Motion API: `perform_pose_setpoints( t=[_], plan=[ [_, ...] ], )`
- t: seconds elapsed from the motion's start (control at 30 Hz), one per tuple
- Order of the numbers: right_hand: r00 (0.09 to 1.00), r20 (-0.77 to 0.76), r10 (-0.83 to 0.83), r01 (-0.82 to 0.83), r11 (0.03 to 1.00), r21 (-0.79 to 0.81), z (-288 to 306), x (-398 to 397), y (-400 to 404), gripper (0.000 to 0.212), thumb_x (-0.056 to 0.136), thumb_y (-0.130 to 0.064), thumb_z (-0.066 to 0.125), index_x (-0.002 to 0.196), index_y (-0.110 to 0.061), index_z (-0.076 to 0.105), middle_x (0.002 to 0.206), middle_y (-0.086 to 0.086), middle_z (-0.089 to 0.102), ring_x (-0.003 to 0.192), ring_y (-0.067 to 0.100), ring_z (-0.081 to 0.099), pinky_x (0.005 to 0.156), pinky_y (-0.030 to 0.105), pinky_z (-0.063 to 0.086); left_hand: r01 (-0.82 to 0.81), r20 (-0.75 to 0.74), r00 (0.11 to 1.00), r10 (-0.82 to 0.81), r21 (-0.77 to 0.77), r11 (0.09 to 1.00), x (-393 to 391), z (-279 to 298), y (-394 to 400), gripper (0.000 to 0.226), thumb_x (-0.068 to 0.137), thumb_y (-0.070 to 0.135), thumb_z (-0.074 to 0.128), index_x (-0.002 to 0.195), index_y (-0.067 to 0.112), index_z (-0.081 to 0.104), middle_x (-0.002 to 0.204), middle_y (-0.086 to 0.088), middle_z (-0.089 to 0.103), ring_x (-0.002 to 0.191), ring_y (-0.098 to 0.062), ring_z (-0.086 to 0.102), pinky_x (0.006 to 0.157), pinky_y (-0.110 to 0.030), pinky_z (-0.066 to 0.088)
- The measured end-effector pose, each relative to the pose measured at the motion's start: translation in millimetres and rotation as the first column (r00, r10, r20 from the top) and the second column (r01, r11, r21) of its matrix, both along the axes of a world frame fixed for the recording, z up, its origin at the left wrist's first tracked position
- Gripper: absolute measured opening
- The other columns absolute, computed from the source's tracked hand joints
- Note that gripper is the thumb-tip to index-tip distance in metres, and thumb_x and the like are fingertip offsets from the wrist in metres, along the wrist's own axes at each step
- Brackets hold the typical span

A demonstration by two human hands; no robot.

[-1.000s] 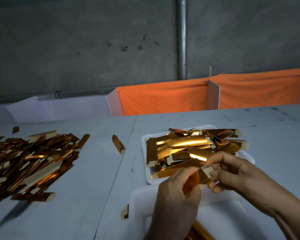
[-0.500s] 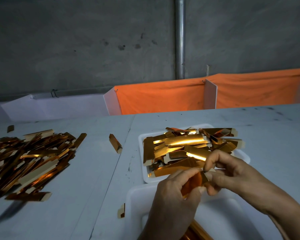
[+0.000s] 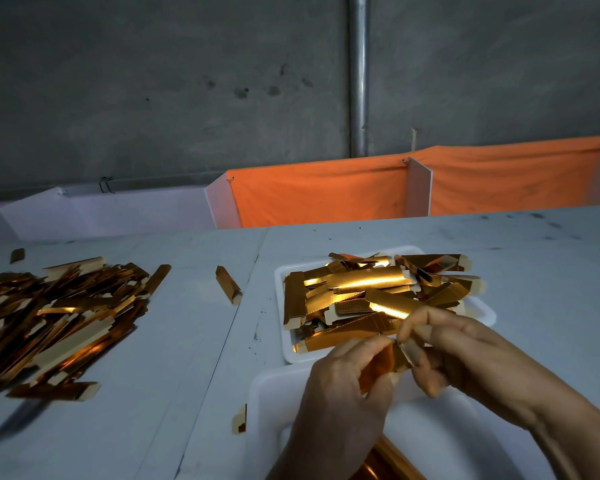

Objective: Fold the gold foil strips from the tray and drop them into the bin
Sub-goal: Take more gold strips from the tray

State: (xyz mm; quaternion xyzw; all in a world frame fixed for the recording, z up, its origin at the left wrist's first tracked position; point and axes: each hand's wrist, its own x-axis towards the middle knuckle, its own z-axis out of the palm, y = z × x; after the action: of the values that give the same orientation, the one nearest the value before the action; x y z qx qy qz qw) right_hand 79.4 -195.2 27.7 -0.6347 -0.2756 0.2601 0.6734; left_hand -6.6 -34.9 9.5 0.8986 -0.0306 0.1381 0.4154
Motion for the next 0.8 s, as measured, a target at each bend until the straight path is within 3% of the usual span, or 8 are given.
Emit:
perform_pose_setpoints(
  t=[0.13,0.3,0.5,0.63,0.8],
  plan=[
    [0.991,-0.123,0.046,-0.036,0.996,0.086,-1.4,-0.1,0.3,0.033,0.084,-0.015,0.053,0.111,0.004,0.055,0.067,0.013,0.053,0.05,0.021,0.055,0.047,0.025,0.048,-0.001,0.01,1.0,0.001,-0.021,1.0,0.3,0.4,2.1,0.041,0.092,0.04,0.055,0.131,0.045,0.044,0.108,0.043,0.036,0.101,0.02,0.036,0.07,0.009,0.032],
    [0.982,-0.172,0.079,-0.062,0.993,0.1,-3.6,1.3,0.1,0.027,0.079,-0.008,0.063,0.102,0.004,0.056,0.063,0.011,0.053,0.047,0.019,0.057,0.046,0.024,0.049,0.023,0.012,1.0,-0.023,-0.005,1.0,0.2,0.3,2.3,0.043,0.092,0.04,0.054,0.133,0.046,0.043,0.112,0.039,0.038,0.103,0.019,0.037,0.073,0.007,0.033],
    [0.998,-0.034,0.044,-0.046,0.998,-0.053,-4.2,5.2,-3.4,0.023,0.073,-0.016,0.072,0.091,-0.005,0.06,0.058,0.007,0.055,0.046,0.018,0.055,0.046,0.021,0.043,0.037,0.026,0.999,-0.039,0.074,0.997,0.4,-2.2,-1.4,0.045,0.093,0.039,0.054,0.135,0.046,0.04,0.114,0.04,0.033,0.098,0.023,0.032,0.075,0.007,0.028],
    [0.998,-0.046,0.033,-0.036,0.997,-0.073,-5.4,6.3,-4.2,0.021,0.078,-0.009,0.075,0.09,-0.004,0.058,0.057,0.009,0.056,0.045,0.019,0.057,0.046,0.022,0.046,0.045,0.003,0.999,-0.045,0.067,0.997,0.7,-2.3,-1.5,0.044,0.093,0.04,0.053,0.134,0.048,0.039,0.114,0.04,0.033,0.098,0.02,0.033,0.077,0.005,0.026],
    [0.998,-0.055,0.019,-0.024,0.995,-0.095,-4.6,6.3,-3.2,0.009,0.081,-0.003,0.065,0.088,-0.006,0.061,0.06,0.016,0.057,0.047,0.021,0.058,0.047,0.022,0.047,0.042,-0.03,0.999,-0.041,0.036,0.998,-1.2,0.3,-1.5,0.043,0.092,0.04,0.054,0.13,0.052,0.037,0.097,0.051,0.021,0.093,0.026,0.032,0.072,0.007,0.028]
  ],
)
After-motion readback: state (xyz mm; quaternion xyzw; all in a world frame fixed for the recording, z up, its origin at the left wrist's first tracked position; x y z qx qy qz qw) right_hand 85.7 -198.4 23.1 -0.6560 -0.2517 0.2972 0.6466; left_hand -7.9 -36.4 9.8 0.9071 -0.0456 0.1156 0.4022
